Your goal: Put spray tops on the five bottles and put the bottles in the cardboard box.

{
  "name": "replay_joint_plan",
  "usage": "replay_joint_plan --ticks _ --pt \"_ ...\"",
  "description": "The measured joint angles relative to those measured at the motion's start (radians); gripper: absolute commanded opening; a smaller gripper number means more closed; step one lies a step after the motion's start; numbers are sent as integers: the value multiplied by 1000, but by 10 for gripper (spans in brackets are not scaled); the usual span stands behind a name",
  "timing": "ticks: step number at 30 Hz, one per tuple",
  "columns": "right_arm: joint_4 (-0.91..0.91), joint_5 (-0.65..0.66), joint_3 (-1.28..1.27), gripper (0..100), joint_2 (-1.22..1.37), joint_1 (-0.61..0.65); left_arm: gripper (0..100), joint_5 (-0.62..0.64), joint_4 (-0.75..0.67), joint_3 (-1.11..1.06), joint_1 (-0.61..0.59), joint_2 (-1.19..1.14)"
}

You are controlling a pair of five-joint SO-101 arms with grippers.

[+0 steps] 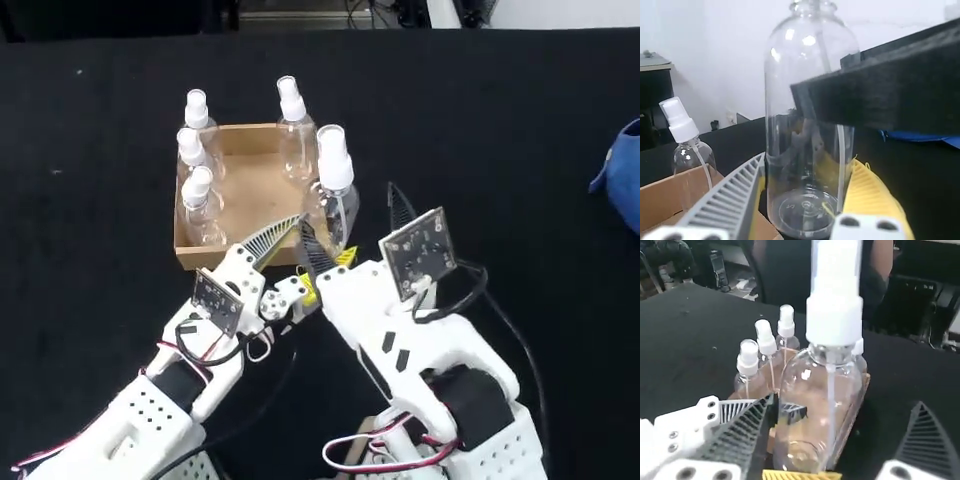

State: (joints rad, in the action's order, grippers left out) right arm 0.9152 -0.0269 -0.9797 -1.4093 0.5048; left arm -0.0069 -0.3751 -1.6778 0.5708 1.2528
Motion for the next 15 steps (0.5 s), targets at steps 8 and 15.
replay_joint_plan --ticks 8,15 --pt "89 -2 31 360 -15 -48 30 3 0 0 48 0" --pt "95 2 31 326 -15 -51 30 0 0 0 69 0"
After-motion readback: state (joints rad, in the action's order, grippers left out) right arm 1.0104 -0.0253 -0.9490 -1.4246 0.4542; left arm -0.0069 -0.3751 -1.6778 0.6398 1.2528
